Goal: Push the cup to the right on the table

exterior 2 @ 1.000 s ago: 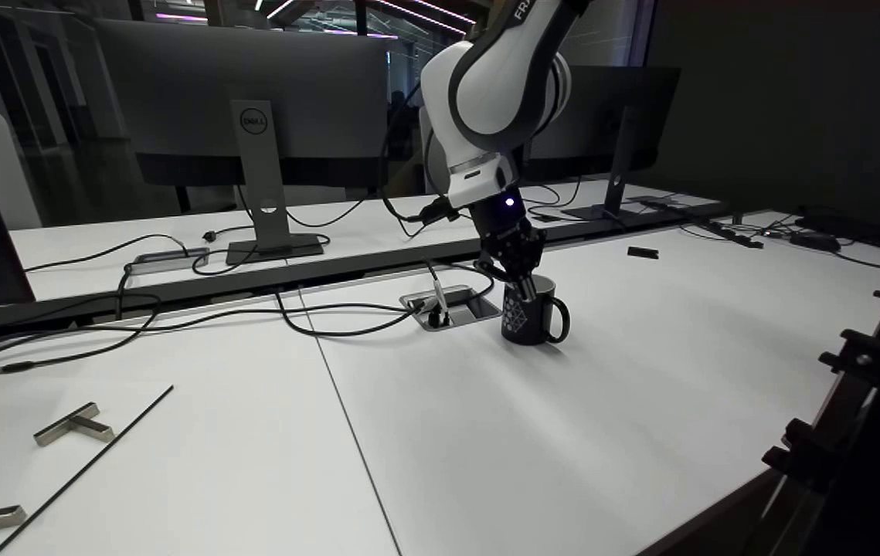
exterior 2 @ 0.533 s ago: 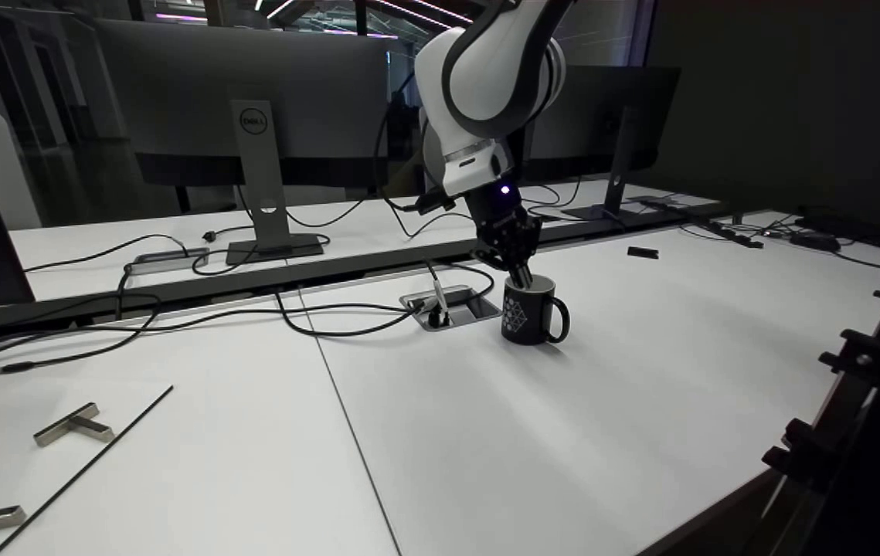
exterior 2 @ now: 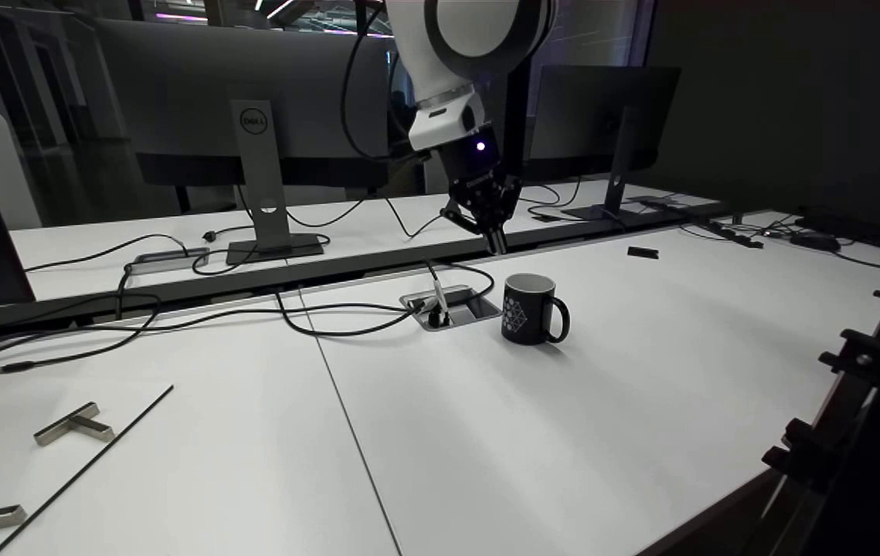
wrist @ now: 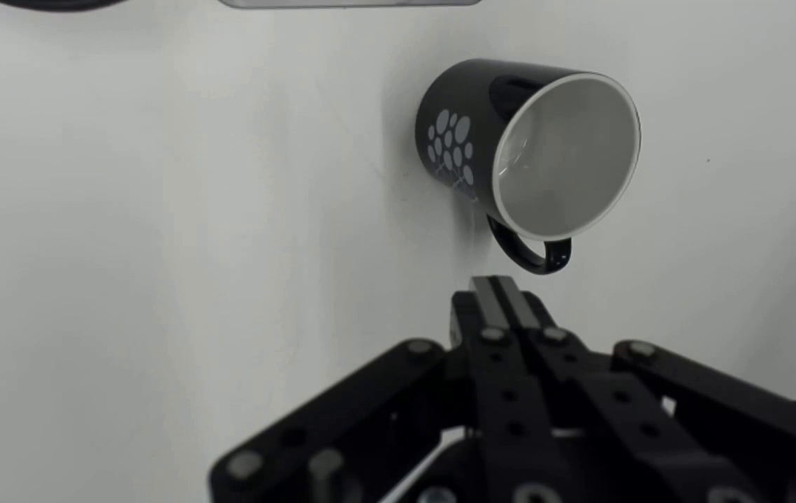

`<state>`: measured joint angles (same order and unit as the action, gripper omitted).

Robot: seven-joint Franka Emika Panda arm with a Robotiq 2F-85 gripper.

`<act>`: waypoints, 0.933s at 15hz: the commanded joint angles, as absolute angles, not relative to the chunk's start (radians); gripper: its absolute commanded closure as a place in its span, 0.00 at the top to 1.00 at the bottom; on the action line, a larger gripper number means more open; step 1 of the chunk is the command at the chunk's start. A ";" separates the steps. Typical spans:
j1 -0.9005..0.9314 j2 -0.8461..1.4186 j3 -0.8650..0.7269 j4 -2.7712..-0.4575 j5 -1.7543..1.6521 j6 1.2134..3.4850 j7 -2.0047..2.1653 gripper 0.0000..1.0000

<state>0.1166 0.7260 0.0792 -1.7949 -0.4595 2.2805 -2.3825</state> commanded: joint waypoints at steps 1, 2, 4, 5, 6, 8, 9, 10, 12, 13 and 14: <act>0.137 0.620 0.072 -1.900 -0.481 2.332 -2.277 0.00; 0.134 0.610 0.077 -1.906 -0.474 2.337 -2.265 0.00; 0.125 0.650 0.089 -1.854 -0.465 2.310 -2.293 0.26; 0.125 0.644 0.091 -1.857 -0.464 2.310 -2.291 0.02; 0.125 0.645 0.091 -1.857 -0.464 2.310 -2.291 0.07; 0.125 0.649 0.091 -1.857 -0.464 2.310 -2.291 0.23; 0.125 0.650 0.091 -1.857 -0.464 2.310 -2.291 0.26; 0.124 0.650 0.091 -1.857 -0.464 2.310 -2.291 0.26; 0.124 0.650 0.091 -1.857 -0.464 2.310 -2.291 0.26; 0.124 0.650 0.091 -1.857 -0.464 2.310 -2.291 0.26; 0.124 0.650 0.091 -1.857 -0.464 2.310 -2.291 0.26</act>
